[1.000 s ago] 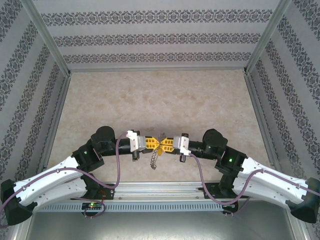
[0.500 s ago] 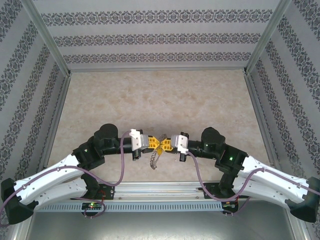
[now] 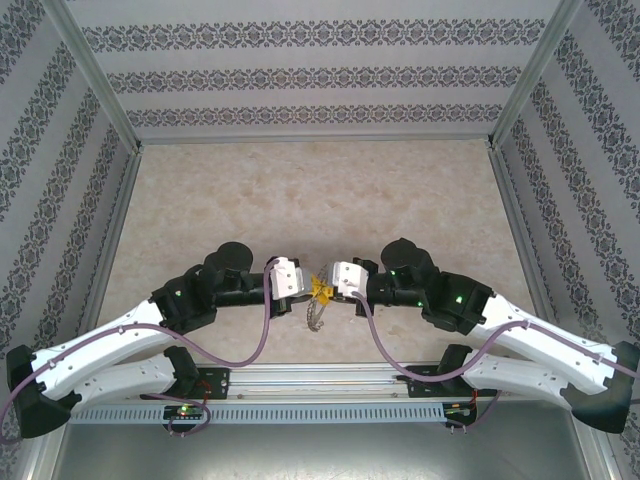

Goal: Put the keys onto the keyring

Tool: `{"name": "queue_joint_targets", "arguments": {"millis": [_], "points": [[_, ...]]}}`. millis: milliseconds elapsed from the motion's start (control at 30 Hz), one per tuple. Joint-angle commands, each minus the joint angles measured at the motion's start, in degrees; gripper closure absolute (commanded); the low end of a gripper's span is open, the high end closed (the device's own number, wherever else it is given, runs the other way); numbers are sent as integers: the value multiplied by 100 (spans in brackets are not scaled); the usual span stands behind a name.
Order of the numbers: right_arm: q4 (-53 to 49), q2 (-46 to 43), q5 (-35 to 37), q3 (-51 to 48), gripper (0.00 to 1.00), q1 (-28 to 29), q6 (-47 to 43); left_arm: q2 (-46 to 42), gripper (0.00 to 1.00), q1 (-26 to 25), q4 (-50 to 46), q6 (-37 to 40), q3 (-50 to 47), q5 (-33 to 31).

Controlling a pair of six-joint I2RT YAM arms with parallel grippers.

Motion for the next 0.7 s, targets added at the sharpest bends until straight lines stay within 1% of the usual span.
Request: {"name": "queue_joint_targets", "arguments": {"millis": [0, 33, 67, 100, 133, 200, 300, 400, 600, 633, 667], "points": [[287, -117, -166, 249, 100, 73, -134, -174, 100, -67, 280, -90, -214, -124], [347, -162, -226, 194, 100, 73, -125, -267, 100, -61, 504, -179, -328, -69], [445, -232, -305, 107, 97, 74, -104, -374, 100, -62, 836, -298, -472, 34], [613, -319, -382, -9, 92, 73, -69, -454, 100, -58, 1146, -423, -597, 144], [739, -384, -467, -118, 90, 73, -28, -496, 100, -49, 1348, -515, -672, 239], [969, -494, -643, -277, 87, 73, 42, -518, 100, -41, 1741, -677, -766, 465], [1123, -500, -832, -371, 86, 73, 125, -454, 100, -10, 2209, -865, -866, 785], [1135, -488, -891, -390, 86, 73, 137, -396, 100, 16, 2452, -946, -904, 930], [1134, -521, -642, -440, 94, 73, 179, -514, 100, 134, 3030, -1278, -1061, 1165], [1114, -523, -552, -426, 97, 73, 170, -519, 100, 144, 2956, -1280, -1041, 1158], [1055, -506, -431, -390, 100, 78, 154, -514, 100, 140, 2637, -1176, -946, 1075]]}}
